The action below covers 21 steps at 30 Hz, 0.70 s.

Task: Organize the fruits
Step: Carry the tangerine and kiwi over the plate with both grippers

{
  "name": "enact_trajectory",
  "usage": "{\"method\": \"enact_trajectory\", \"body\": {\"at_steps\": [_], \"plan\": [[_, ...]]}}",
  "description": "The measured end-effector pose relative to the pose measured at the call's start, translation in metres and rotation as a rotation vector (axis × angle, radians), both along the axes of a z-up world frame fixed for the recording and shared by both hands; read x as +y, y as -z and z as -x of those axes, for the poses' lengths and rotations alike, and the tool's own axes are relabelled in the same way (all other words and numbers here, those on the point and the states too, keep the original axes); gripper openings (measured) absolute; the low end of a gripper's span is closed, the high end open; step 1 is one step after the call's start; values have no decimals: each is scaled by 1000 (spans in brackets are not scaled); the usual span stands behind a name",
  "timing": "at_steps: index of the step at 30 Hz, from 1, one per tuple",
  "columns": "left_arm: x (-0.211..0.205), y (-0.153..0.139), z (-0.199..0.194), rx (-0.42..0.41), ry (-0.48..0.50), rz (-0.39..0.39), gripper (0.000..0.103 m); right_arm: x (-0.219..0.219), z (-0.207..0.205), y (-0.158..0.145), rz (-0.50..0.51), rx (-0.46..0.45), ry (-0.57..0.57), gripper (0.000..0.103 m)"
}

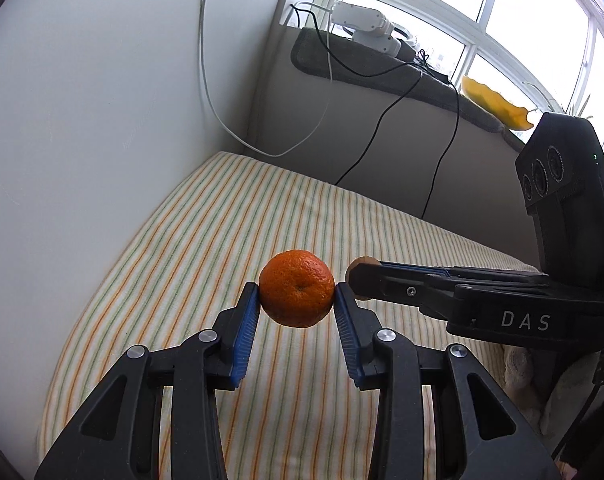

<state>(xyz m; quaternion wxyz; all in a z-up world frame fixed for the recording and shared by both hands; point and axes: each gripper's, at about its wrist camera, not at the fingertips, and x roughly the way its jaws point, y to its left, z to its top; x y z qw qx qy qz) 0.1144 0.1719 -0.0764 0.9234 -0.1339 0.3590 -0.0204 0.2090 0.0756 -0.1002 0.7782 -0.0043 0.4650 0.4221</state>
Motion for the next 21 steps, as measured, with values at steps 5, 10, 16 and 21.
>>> {"method": "enact_trajectory", "body": {"at_steps": [5,10,16,21], "plan": [[-18,-6,9,-9,31,-8,36,-20,11,-12,-23,-12,13,27],[-37,-13,17,-21,67,-14,36,-47,22,-24,-53,-27,36,27],[-63,-19,23,-35,109,-3,36,-81,35,-33,-76,-52,76,27],[-82,-21,26,-38,145,10,36,-121,47,-37,-90,-68,117,27]]}}
